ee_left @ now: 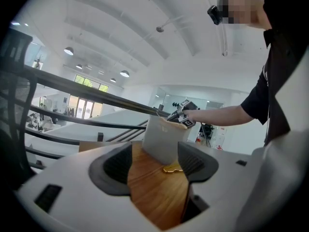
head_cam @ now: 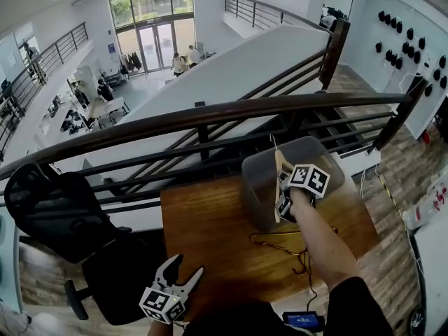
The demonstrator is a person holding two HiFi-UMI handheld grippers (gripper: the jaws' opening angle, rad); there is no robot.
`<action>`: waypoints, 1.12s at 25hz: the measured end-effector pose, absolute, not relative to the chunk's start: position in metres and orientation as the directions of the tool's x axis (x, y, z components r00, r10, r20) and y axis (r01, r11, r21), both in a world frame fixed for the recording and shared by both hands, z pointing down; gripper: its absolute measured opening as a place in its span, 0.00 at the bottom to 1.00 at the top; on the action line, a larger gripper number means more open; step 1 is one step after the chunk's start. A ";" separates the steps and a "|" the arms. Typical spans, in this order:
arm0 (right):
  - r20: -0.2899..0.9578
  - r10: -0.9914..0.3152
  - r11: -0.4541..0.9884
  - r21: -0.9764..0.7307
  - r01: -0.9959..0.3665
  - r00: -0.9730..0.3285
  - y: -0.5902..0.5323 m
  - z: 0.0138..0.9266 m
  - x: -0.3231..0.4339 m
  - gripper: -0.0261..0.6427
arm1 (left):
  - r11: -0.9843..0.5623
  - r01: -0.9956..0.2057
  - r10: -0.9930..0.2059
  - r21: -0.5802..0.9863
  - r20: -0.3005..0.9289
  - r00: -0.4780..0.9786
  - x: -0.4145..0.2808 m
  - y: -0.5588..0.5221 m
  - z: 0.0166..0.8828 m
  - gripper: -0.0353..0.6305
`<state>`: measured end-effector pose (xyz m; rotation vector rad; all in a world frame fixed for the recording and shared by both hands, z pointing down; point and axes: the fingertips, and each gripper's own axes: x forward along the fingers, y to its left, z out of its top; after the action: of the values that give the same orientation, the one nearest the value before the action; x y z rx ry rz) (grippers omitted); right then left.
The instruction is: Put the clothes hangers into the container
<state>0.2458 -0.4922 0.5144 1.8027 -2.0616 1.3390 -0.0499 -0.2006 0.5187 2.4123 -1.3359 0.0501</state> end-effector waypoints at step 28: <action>0.387 -0.861 0.418 0.171 -0.892 -0.329 -0.355 0.437 0.180 0.28 | -0.603 -0.762 -0.745 0.239 0.175 0.644 -0.018 -0.210 0.501 0.51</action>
<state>0.1797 -0.3548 0.4366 1.4940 -2.2595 0.1009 -0.0179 -0.2099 0.5006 2.5747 -1.2112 0.0831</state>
